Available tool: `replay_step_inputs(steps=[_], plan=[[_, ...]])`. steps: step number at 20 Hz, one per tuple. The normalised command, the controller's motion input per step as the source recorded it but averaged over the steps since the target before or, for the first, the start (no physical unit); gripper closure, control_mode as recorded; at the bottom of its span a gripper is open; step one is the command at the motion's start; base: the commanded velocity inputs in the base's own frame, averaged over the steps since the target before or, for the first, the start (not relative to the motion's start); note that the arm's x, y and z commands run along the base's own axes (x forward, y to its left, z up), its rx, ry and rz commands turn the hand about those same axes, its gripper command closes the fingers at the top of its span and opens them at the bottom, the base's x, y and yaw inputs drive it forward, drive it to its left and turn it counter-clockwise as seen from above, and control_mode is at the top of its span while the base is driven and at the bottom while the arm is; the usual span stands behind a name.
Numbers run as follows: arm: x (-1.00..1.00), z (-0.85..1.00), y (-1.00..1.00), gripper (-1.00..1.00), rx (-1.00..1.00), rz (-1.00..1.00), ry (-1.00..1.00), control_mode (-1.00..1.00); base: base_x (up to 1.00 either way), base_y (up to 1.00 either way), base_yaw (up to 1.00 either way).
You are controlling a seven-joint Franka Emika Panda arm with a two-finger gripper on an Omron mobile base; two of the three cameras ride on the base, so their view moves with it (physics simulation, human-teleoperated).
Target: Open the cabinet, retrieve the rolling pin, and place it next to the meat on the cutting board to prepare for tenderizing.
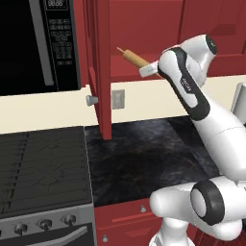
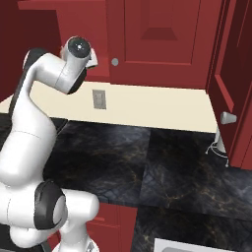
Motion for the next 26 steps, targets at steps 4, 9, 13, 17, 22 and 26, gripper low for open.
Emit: replay_step_inputs(steps=[4, 9, 13, 17, 22, 26], plan=[[-1.0, 0.15, -0.37, 1.0, 0.13, 0.0, -0.1, -1.0, 0.0, 0.0, 0.0], [-1.0, 0.06, -0.31, 1.0, 0.1, 0.0, -0.04, -1.0, 0.0, 0.0, 0.0], [-1.0, 0.0, -0.17, 1.0, 0.07, 0.0, 0.0, -1.0, 0.0, 0.0, 0.0], [-0.97, -0.01, 0.0, 1.0, 0.04, 0.0, 0.0, -1.0, 0.0, 0.0, 0.0], [-0.87, -0.03, 0.0, 1.0, 0.0, 0.0, 0.0, -1.0, 0.0, 0.0, 0.0], [-0.47, 0.0, 0.0, 1.0, 0.0, 0.0, 0.0, -1.0, 0.0, 0.0, 0.0]])
